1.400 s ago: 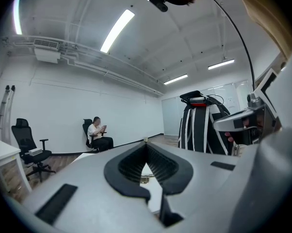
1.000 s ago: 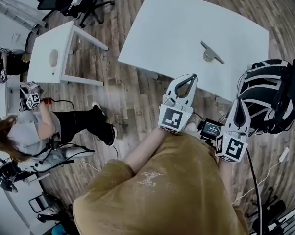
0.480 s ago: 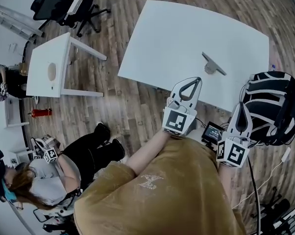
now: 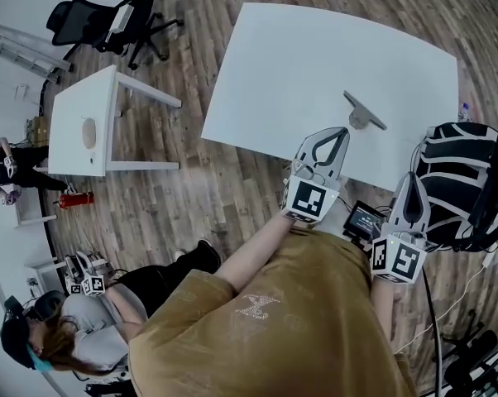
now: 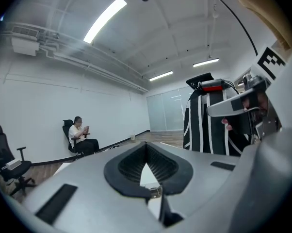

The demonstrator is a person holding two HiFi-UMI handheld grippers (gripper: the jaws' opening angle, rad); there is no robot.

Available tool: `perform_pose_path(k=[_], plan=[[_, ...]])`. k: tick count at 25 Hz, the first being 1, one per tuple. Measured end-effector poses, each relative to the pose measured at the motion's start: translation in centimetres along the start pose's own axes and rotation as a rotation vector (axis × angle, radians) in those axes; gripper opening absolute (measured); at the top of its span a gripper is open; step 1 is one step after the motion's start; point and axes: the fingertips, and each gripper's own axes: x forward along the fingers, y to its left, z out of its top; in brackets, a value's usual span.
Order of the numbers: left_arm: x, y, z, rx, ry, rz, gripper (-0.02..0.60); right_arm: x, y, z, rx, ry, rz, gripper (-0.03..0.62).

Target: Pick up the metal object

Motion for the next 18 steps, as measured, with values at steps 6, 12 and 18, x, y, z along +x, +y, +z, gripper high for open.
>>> perform_pose_path(k=[6, 12, 18], plan=[[2.2, 1.0, -1.5, 0.025, 0.047, -0.015, 0.006, 2.4, 0.1, -0.1, 0.012, 0.007, 0.012, 0.008], [4.6, 0.9, -3.2, 0.123, 0.090, -0.051, 0.006, 4.8, -0.3, -0.1, 0.025, 0.003, 0.015, 0.008], [7.3, 0.4, -6.0, 0.331, 0.156, -0.102, 0.006, 6.0, -1.5, -0.6, 0.041, 0.023, -0.002, 0.008]])
